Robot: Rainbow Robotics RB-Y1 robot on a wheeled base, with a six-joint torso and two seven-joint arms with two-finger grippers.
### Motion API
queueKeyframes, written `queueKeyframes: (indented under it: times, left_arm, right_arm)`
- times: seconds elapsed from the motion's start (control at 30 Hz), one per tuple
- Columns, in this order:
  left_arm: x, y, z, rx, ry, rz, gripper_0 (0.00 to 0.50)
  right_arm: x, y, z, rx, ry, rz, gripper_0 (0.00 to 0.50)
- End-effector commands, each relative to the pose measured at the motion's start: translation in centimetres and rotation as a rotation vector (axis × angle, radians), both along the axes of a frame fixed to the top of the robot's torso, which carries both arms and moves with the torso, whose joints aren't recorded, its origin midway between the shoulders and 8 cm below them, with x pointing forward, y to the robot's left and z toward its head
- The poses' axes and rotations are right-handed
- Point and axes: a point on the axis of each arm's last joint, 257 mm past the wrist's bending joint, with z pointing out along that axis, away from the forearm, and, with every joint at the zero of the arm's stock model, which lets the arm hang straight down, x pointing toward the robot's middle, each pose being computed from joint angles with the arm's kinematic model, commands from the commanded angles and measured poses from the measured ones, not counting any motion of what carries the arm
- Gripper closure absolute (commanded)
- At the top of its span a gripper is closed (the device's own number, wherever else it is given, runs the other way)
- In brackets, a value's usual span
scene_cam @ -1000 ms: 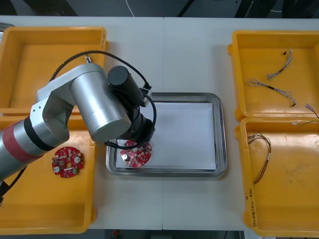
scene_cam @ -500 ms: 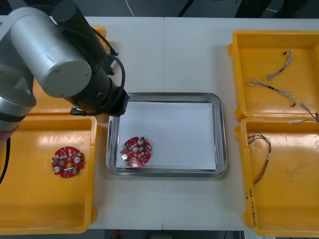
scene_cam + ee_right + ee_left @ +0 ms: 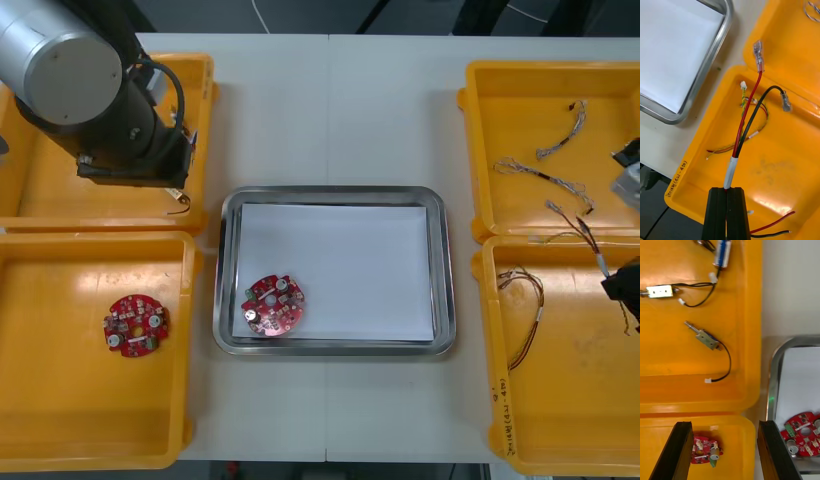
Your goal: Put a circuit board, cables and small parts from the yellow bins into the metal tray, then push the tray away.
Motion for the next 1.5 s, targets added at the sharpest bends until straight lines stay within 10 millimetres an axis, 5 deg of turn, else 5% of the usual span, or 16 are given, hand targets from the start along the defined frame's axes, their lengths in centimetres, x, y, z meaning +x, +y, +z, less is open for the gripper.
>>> queueKeyframes:
  times: [0.03,0.37,0.77,1.23,1.5]
  left_arm:
    - [2.7,3.0,4.8,-0.027,-0.095,0.067,0.000]
    - [4.6,7.9,5.8,0.015,-0.113,0.069,0.000]
    - [7.4,10.4,4.8,-0.058,-0.151,0.218,0.000]
    - [11.3,7.4,4.3,-0.305,-0.179,0.519,0.000]
    - [12.2,6.9,3.0,-0.391,-0.148,0.645,0.000]
  right_arm:
    - [0.7,2.3,0.9,-0.093,-0.039,0.140,0.500]
    - [1.1,6.2,-0.1,-0.199,-0.040,0.329,0.500]
    - [2.5,11.7,-1.2,-0.267,-0.077,0.586,0.500]
    - [4.6,16.8,-2.4,-0.403,-0.118,0.835,0.500]
    - [5.9,17.9,-4.2,-0.394,-0.069,0.917,0.500]
